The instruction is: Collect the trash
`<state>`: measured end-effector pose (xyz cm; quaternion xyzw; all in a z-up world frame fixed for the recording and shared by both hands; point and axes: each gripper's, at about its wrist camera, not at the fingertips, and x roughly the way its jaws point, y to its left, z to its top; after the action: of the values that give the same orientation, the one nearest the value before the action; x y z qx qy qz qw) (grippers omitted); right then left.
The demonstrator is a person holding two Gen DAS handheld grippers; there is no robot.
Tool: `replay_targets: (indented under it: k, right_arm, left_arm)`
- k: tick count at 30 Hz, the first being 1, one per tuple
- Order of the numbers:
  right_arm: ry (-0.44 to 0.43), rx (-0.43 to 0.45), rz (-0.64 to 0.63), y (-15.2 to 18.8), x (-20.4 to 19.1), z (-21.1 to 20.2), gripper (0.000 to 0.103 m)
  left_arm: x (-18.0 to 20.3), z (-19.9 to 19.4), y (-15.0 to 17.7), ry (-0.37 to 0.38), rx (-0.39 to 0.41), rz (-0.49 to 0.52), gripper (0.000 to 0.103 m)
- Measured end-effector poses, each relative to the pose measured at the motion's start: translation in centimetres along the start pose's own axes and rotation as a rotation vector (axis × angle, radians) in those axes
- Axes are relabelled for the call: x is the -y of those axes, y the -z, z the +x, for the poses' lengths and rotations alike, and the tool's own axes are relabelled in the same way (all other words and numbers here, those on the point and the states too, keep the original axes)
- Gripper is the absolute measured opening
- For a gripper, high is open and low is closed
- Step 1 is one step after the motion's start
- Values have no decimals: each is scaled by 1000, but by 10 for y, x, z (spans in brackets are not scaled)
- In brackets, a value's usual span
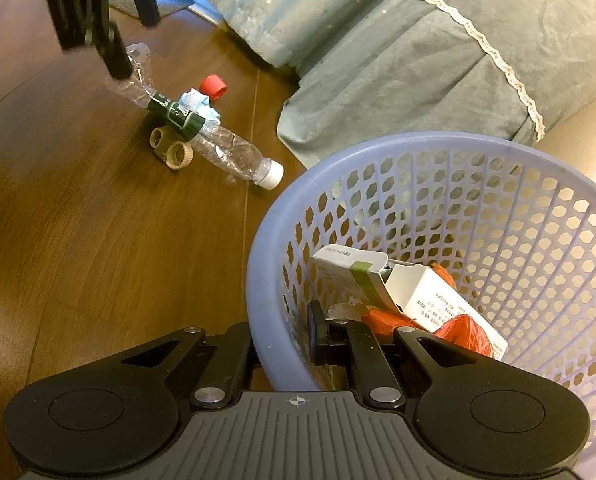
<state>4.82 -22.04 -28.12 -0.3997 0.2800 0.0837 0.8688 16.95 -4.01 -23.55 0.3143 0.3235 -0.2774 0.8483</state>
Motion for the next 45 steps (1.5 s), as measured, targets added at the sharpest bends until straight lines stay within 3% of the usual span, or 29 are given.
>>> replay_targets:
  k: [5, 7, 9, 14, 20, 23, 26, 30, 34, 36, 38, 45]
  right_arm:
    - [-2, -1, -8, 1, -1, -1, 6]
    - [-2, -1, -6, 1, -1, -1, 6]
    - [-1, -1, -6, 1, -2, -1, 6]
    - [0, -1, 1, 2, -1, -1, 6]
    - [2, -4, 6, -1, -2, -1, 6]
    - [2, -7, 5, -3, -1, 1, 6]
    - [2, -8, 3, -3, -1, 1, 6]
    - [2, -8, 1, -3, 0, 1, 6]
    - [2, -7, 3, -3, -1, 1, 6]
    - [1, -6, 2, -2, 0, 1, 6]
    - [2, -8, 3, -2, 0, 1, 6]
    - [2, -8, 0, -2, -1, 1, 6]
  left_arm:
    - [17, 29, -4, -6, -30, 137, 45]
    - [22, 38, -4, -17, -46, 190, 27]
    - [24, 42, -3, -33, -65, 218, 17]
    - [16, 22, 11, -42, -69, 211, 15]
    - [2, -18, 35, -16, -163, 19, 15]
    - [2, -32, 38, 21, -200, -143, 15]
    - [0, -39, 37, 121, -228, -348, 19]
    - [7, -46, 36, 129, -222, -365, 20]
    - [-6, -47, 40, 163, -223, -472, 20]
    - [-13, -52, 42, 147, -191, -495, 21]
    - [-20, -51, 47, 101, -195, -496, 29]
    - [-54, -33, 89, -23, -296, -597, 31]
